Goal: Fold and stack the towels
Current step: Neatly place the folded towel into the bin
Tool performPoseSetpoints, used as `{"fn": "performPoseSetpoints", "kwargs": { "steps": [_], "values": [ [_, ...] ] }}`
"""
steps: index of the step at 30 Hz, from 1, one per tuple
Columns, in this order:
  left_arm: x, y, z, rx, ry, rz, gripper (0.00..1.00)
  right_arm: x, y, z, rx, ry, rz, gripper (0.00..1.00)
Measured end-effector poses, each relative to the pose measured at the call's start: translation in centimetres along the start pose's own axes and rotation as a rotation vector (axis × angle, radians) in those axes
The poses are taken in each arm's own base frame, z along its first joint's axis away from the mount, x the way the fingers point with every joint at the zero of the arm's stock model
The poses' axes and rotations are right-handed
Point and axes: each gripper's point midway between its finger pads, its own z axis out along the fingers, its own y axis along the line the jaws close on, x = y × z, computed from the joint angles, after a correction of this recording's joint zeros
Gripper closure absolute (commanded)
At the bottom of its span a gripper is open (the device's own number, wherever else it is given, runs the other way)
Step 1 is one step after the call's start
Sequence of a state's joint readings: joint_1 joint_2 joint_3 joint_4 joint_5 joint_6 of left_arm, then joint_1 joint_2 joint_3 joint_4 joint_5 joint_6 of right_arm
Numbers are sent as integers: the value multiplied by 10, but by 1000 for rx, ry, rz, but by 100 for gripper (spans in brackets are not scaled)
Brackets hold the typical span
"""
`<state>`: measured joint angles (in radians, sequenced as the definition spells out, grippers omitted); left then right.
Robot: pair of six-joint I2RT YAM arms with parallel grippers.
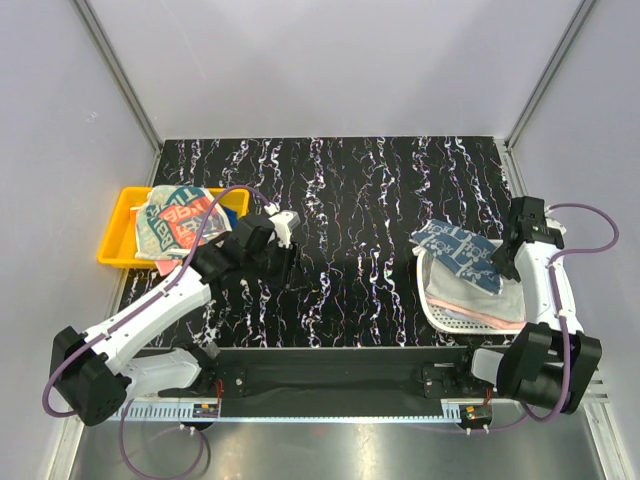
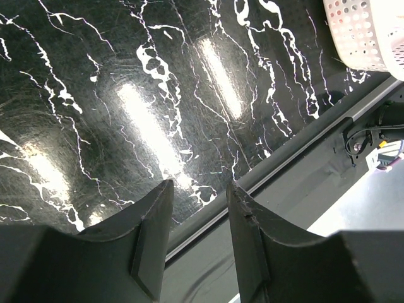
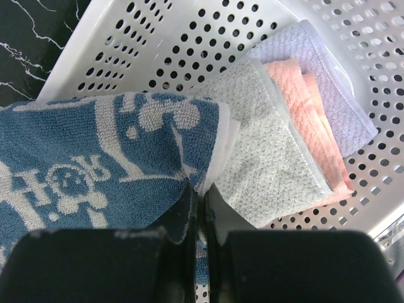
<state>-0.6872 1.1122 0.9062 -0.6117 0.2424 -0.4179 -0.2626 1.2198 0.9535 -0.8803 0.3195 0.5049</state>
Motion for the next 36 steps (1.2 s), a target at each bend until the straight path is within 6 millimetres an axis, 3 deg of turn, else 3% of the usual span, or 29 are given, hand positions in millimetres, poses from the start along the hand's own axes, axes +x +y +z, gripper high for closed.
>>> {"fn": "performPoseSetpoints", "kwargs": {
  "steps": [8, 12, 18, 19, 22, 23, 25, 26, 29, 33, 36],
  "values": [
    [6, 1, 2, 9, 18, -5, 55, -3, -7, 2, 20, 1, 25, 100],
    [8, 2, 2, 7, 23, -6, 55, -3, -8, 3, 23, 3, 29, 94],
    [8, 3, 2, 6, 22, -6, 54, -2, -12, 3, 50, 1, 45, 64],
    [7, 3, 2, 6, 22, -6, 54, -2, -13, 3, 56, 3, 47, 53],
    [8, 3, 3, 5, 24, -8, 54, 0, -15, 2, 65, 10, 57, 41],
    [8, 3, 3, 5, 26, -9, 54, 1, -16, 2, 66, 10, 60, 31],
    [9, 4, 6, 1, 39, -15, 53, 1, -16, -2, 62, 7, 70, 25],
    [7, 3, 7, 0, 45, -21, 53, 1, -17, -5, 59, 4, 73, 16],
    [-9, -5, 10, 6, 40, -42, 46, -4, -15, -18, 23, -17, 93, 6],
    [-60, -29, 17, 48, -36, -63, 40, -14, 0, -41, -107, -71, 136, 5],
    [-104, -47, 38, 86, -101, -73, 36, -18, 8, -53, -185, -100, 161, 5]
  ]
}}
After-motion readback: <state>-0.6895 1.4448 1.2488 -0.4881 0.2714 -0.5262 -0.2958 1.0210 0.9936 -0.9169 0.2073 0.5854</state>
